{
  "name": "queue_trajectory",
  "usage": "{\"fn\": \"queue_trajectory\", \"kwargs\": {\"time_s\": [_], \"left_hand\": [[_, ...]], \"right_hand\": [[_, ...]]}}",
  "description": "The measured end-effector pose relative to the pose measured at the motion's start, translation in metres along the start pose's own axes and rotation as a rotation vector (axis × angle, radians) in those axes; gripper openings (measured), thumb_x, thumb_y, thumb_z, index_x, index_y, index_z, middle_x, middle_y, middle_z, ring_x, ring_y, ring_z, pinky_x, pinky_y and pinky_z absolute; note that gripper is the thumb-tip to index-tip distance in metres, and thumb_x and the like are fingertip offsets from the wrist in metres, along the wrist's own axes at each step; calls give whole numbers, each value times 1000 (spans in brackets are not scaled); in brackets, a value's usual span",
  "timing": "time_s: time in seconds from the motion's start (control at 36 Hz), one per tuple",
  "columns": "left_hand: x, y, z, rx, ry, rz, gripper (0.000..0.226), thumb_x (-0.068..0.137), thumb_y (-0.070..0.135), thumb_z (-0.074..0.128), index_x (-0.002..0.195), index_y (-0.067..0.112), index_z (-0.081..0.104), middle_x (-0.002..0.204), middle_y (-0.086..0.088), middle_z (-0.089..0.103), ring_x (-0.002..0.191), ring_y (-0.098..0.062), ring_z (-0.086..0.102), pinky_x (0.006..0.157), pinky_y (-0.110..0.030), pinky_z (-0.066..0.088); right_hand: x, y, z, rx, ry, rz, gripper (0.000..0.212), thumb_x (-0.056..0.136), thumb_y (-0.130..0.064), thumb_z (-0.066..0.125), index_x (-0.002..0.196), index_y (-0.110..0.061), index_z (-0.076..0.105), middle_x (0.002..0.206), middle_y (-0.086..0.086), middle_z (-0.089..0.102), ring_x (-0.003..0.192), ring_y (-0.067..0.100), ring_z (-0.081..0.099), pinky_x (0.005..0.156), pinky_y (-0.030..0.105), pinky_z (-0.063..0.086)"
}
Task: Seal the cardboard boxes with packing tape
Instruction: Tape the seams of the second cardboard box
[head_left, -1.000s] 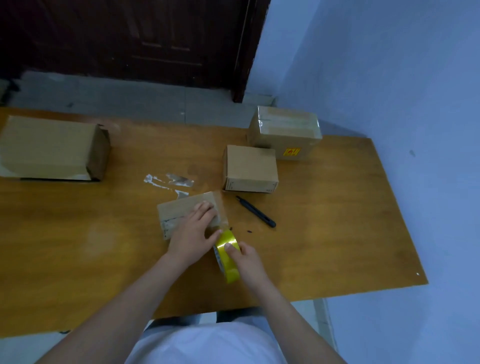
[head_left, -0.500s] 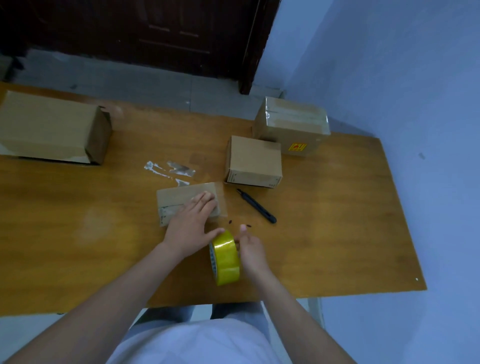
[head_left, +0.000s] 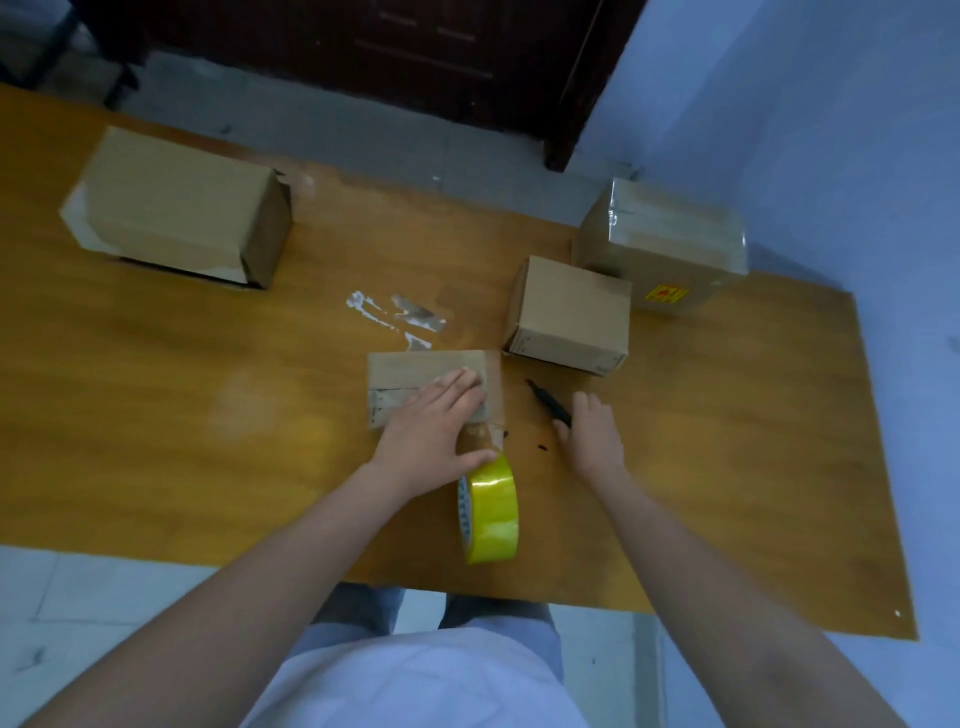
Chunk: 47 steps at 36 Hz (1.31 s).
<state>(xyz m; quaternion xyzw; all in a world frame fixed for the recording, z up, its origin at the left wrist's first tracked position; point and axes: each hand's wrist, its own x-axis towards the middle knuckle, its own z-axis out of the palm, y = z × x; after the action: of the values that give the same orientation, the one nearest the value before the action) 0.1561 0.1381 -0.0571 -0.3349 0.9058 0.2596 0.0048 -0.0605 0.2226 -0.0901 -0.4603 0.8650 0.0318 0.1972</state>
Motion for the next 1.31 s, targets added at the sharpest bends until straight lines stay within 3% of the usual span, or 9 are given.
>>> {"fn": "queue_trajectory", "kwargs": {"time_s": [0.17, 0.42, 0.72, 0.83, 0.94, 1.06, 1.14, 1.19, 1.31], "left_hand": [[1, 0, -1, 15, 4, -3, 79, 86, 66, 48, 148, 24, 26, 159, 5, 14, 147, -14, 6, 118, -35, 13], [0, 1, -2, 28, 5, 19, 80, 87, 66, 46, 150, 22, 22, 160, 4, 12, 147, -13, 3, 118, -31, 4], [-1, 4, -6, 26, 10, 13, 81, 88, 66, 44, 151, 22, 19, 161, 3, 9, 147, -13, 1, 112, -25, -3], [-1, 4, -7, 23, 13, 17, 81, 87, 66, 45, 150, 21, 20, 160, 3, 10, 147, -13, 2, 111, -25, -3], [-1, 3, -6, 33, 15, 23, 80, 87, 66, 45, 150, 22, 20, 160, 3, 11, 147, -12, 2, 110, -24, -6], [0, 3, -6, 27, 2, 15, 81, 87, 66, 45, 150, 22, 19, 160, 4, 10, 147, -12, 1, 109, -25, -6], [-1, 3, -5, 21, 3, 16, 81, 87, 66, 45, 150, 22, 21, 160, 3, 12, 147, -13, 2, 112, -26, -3], [-1, 2, -4, 16, 6, 15, 80, 87, 66, 46, 149, 22, 23, 160, 3, 12, 147, -13, 3, 110, -26, -3], [-1, 2, -3, 17, 9, 21, 81, 86, 67, 46, 149, 22, 22, 160, 4, 10, 147, -13, 1, 109, -26, -4]], "right_hand": [[-46, 10, -24, 100, 203, -230, 28, 91, -12, 59, 78, -13, 34, 63, -6, 39, 47, 11, 34, 40, 19, 20], [-68, -4, -39, -92, 401, -704, 15, 82, -10, 57, 68, -10, 51, 60, 2, 49, 48, 18, 44, 39, 24, 25], [-66, -14, -37, -167, 382, -633, 35, 60, 7, 79, 64, -10, 48, 56, 4, 46, 46, 20, 43, 38, 25, 23], [-58, 1, -27, -232, 281, -374, 39, 56, 8, 81, 64, -11, 48, 51, 2, 44, 43, 18, 34, 38, 21, 9], [-49, 18, -5, -284, 61, -50, 19, 90, -8, 56, 91, -15, 38, 76, 1, 45, 64, 18, 38, 42, 24, 16], [-43, 13, 7, -168, -28, 57, 13, 94, -22, 52, 99, -14, 43, 105, 5, 53, 92, 22, 49, 70, 30, 38], [-41, -1, 11, -15, 62, 2, 24, 89, -18, 57, 112, -11, 54, 120, 5, 51, 119, 27, 43, 107, 40, 26], [-46, -19, 6, 415, 77, -58, 29, 82, -9, 57, 109, -15, 60, 119, 1, 52, 121, 24, 42, 106, 35, 28], [-48, -52, 4, 1026, -289, -50, 40, 67, -31, 52, 102, -20, 68, 121, 6, 59, 121, 22, 48, 107, 40, 36]]}}
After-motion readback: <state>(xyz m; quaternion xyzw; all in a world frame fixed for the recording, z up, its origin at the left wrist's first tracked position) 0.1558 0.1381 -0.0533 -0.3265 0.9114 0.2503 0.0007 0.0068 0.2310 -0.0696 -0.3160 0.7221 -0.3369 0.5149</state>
